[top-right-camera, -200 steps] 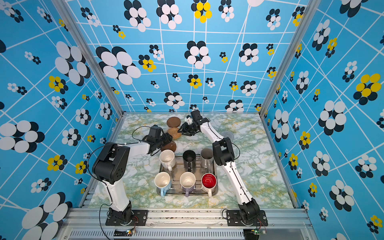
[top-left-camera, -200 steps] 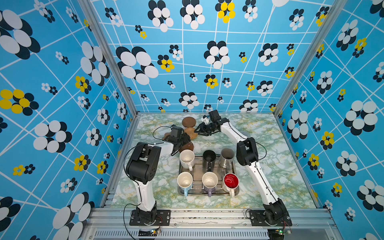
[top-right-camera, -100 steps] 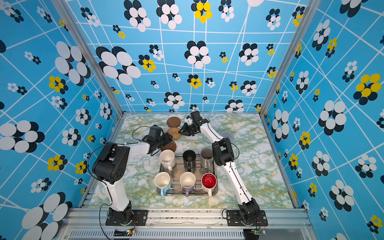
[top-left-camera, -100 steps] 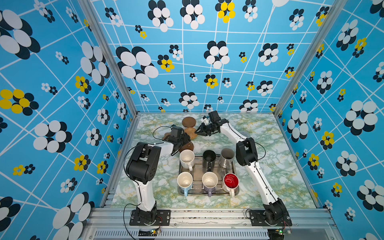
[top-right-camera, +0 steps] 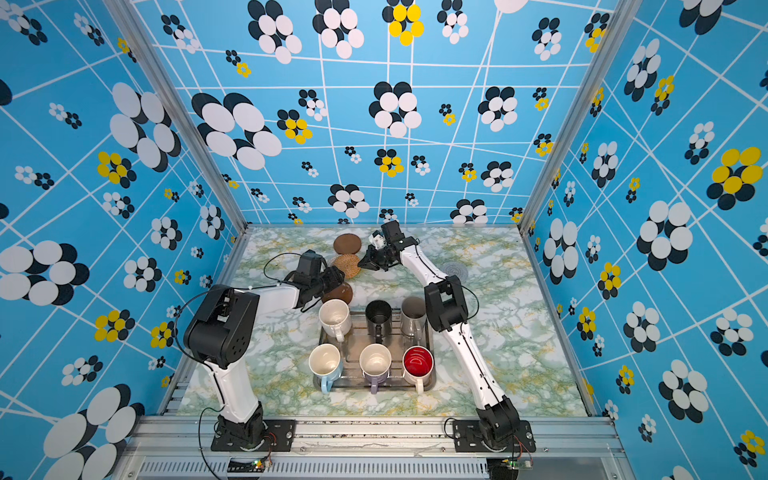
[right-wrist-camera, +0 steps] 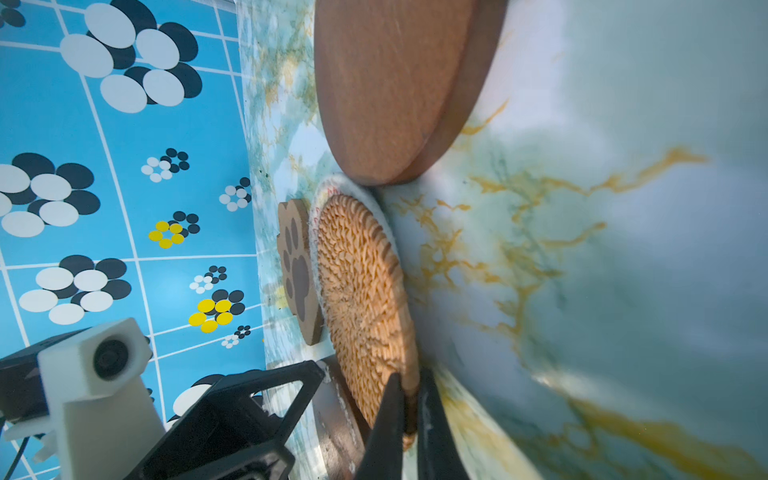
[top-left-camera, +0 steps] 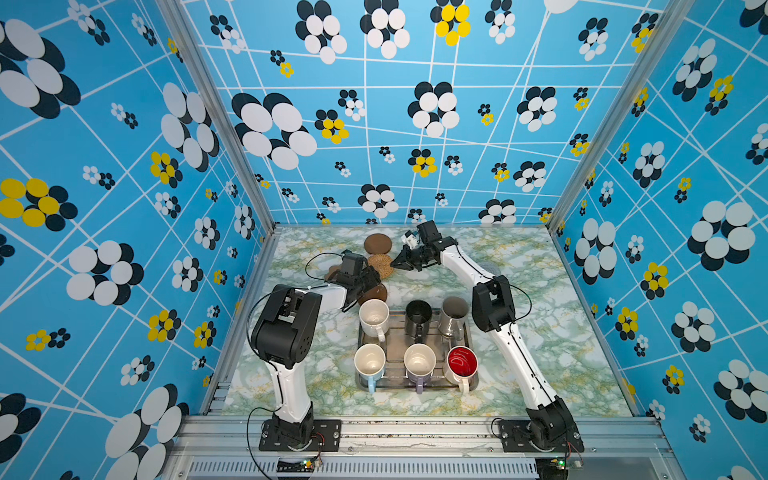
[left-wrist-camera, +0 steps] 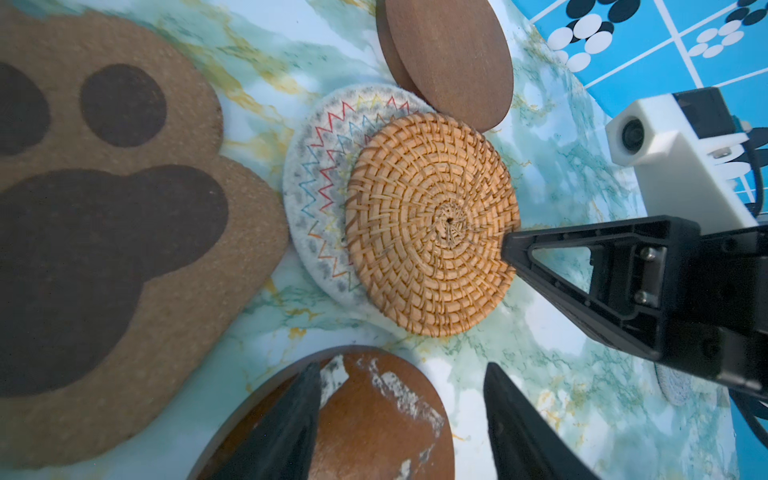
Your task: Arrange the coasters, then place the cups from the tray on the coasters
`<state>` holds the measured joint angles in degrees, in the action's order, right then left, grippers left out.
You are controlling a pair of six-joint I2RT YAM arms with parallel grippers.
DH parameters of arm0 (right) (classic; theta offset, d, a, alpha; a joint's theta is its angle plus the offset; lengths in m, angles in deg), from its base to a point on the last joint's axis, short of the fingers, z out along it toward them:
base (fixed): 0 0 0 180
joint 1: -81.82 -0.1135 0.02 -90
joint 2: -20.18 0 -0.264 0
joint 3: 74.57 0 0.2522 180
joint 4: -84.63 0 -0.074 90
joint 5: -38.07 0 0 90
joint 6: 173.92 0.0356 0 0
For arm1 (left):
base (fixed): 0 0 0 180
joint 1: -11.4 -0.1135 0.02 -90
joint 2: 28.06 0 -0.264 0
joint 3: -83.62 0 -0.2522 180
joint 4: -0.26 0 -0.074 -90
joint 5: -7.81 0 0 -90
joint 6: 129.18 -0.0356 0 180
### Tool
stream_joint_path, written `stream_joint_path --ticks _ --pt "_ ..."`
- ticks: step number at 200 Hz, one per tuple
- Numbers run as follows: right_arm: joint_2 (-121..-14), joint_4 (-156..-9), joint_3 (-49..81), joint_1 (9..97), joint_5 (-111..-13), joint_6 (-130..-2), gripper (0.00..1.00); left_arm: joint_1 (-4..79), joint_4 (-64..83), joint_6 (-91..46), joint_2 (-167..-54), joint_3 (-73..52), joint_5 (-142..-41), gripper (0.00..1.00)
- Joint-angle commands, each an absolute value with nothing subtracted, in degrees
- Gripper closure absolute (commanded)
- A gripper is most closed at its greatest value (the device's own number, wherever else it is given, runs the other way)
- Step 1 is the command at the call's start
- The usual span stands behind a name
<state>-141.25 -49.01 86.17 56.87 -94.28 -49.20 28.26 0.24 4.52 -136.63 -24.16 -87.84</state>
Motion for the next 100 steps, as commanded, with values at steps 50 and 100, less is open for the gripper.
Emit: stream_joint_path --ticks 50,100 --pt "-134.7 -49.7 77.6 58.6 -93.3 -52.3 1.0 27.6 1.7 3.2 -133.2 -26.2 -87.9 0.36" --pt "-130.4 -52.4 71.5 59.6 -93.4 -52.9 1.0 27.7 2.2 2.8 -131.1 -26.9 -87.6 0.36"
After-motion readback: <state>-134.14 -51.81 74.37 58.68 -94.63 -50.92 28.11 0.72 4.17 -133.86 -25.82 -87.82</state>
